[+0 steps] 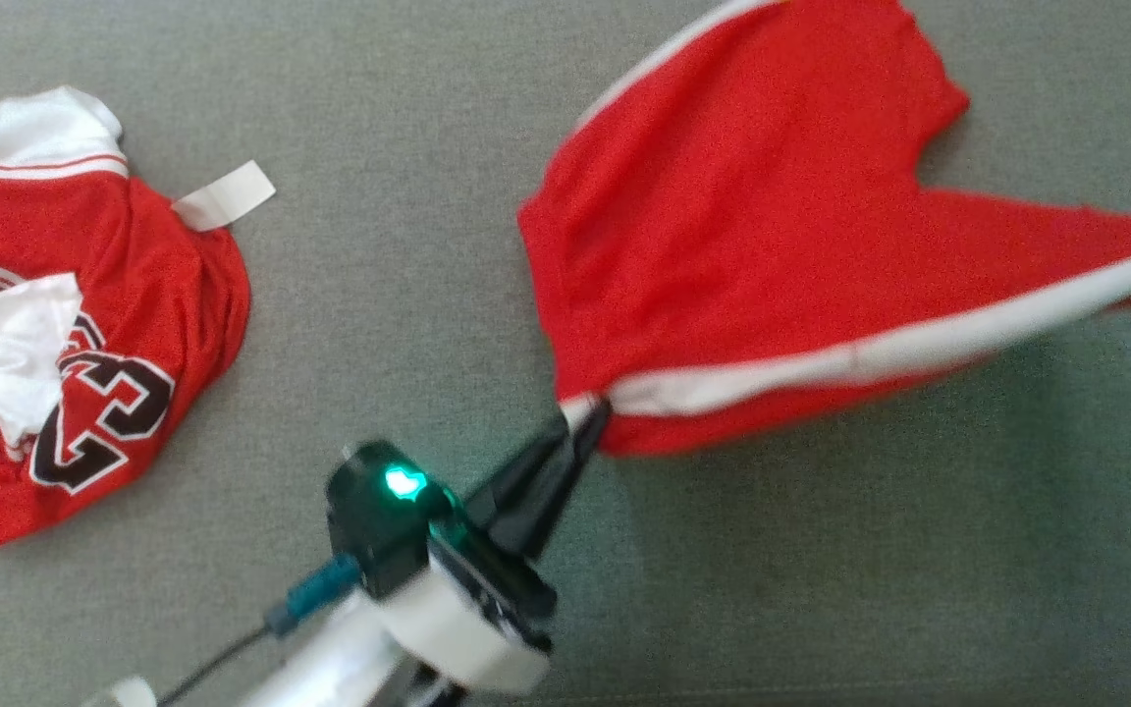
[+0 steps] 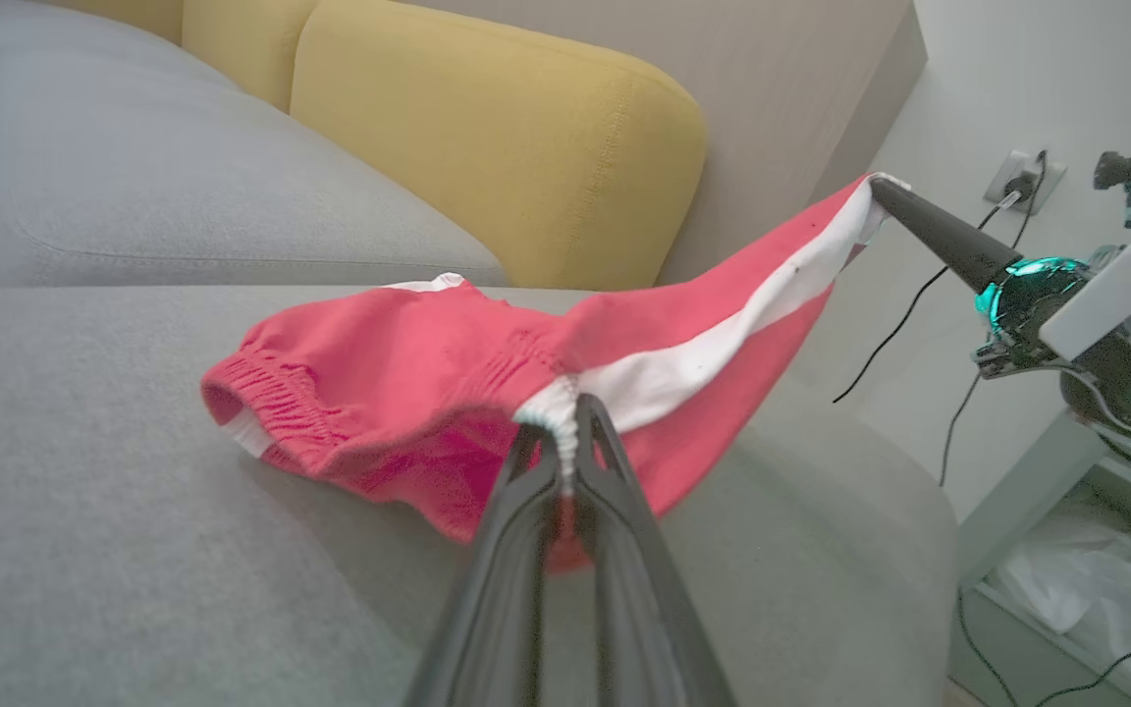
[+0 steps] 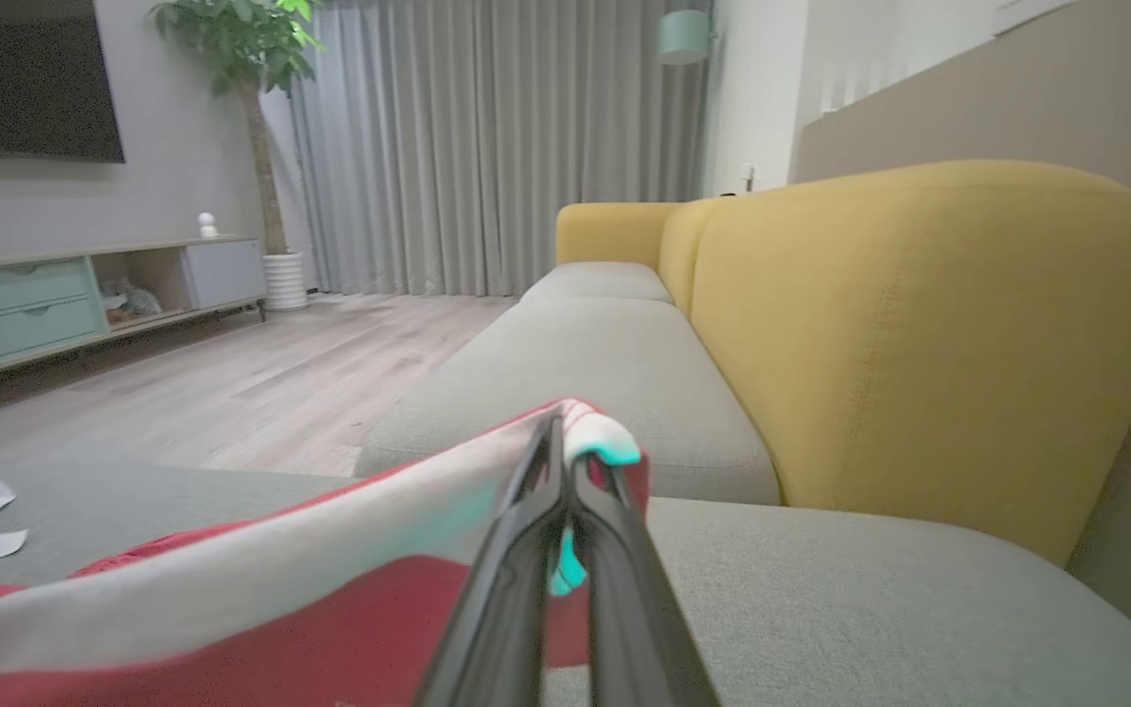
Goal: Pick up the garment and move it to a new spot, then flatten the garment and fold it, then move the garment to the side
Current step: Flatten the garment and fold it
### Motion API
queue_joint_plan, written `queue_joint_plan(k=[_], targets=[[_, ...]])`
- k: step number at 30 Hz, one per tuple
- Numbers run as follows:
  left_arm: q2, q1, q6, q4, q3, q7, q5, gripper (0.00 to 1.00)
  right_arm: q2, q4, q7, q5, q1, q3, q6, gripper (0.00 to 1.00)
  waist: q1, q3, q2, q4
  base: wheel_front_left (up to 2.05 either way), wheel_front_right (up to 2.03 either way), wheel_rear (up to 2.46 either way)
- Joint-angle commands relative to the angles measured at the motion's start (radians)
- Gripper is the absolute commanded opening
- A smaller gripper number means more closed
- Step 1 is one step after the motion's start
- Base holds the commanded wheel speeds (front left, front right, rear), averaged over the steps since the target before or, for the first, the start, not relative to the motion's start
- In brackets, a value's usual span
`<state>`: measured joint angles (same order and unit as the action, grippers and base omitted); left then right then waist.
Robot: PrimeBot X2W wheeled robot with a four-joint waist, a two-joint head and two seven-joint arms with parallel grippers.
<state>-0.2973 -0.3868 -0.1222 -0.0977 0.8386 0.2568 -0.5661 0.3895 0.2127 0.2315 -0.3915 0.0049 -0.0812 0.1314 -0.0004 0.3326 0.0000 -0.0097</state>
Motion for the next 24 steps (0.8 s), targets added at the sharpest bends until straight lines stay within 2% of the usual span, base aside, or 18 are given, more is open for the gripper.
queue_joint_plan(k=[1, 4, 8, 12, 13, 18, 20, 21, 24], targets=[[-0.016, 0.016, 0.01, 0.072, -0.027, 0.005, -0.001, 0.0, 0.019, 0.096, -0.036, 0.017, 0.024, -0.016, -0.001, 0.0, 0.0004, -0.017, 0.0, 0.003, 0.0, 0.0, 0.0], [-0.006, 0.031, 0.01, 0.111, -0.028, 0.005, -0.027, 0.0, 0.022, 0.153, -0.095, 0.024, 0.041, -0.034, -0.001, 0.0, 0.0004, -0.022, 0.0, 0.016, 0.0, 0.0, 0.0], [0.042, -0.044, 0.009, 0.081, -0.072, -0.025, -0.095, 0.0, 0.061, 0.105, -0.152, 0.024, -0.054, 0.0, -0.001, 0.0, 0.0004, -0.008, 0.0, 0.035, 0.0, 0.0, 0.0], [0.115, -0.155, 0.004, -0.016, -0.118, -0.073, -0.194, 0.0, 0.109, -0.04, -0.191, 0.018, -0.221, 0.062, -0.001, 0.0, 0.0004, 0.036, 0.0, 0.053, 0.0, 0.0, 0.0], [0.115, -0.155, 0.004, -0.016, -0.118, -0.073, -0.194, 0.0, 0.109, -0.04, -0.191, 0.018, -0.221, 0.062, -0.001, 0.0, 0.0004, 0.036, 0.0, 0.053, 0.0, 0.0, 0.0], [0.183, -0.317, -0.004, -0.188, -0.144, -0.104, -0.284, 0.0, 0.171, -0.267, -0.196, 0.012, -0.456, 0.175, -0.001, 0.0, 0.0004, 0.095, 0.0, 0.079, 0.0, 0.0, 0.0], [0.204, -0.371, -0.006, -0.261, -0.149, -0.107, -0.317, 0.0, 0.183, -0.361, -0.188, 0.003, -0.543, 0.227, -0.001, 0.0, 0.0004, 0.114, 0.0, 0.089, 0.0, 0.0, 0.0], [0.22, -0.418, -0.007, -0.326, -0.151, -0.106, -0.351, 0.0, 0.186, -0.446, -0.173, -0.003, -0.626, 0.274, -0.001, 0.0, 0.0004, 0.131, 0.0, 0.097, 0.0, 0.0, 0.0], [0.233, -0.475, -0.008, -0.408, -0.137, -0.101, -0.38, 0.0, 0.182, -0.56, -0.154, -0.004, -0.728, 0.342, -0.001, 0.0, 0.0004, 0.151, 0.0, 0.105, 0.0, 0.0, 0.0]])
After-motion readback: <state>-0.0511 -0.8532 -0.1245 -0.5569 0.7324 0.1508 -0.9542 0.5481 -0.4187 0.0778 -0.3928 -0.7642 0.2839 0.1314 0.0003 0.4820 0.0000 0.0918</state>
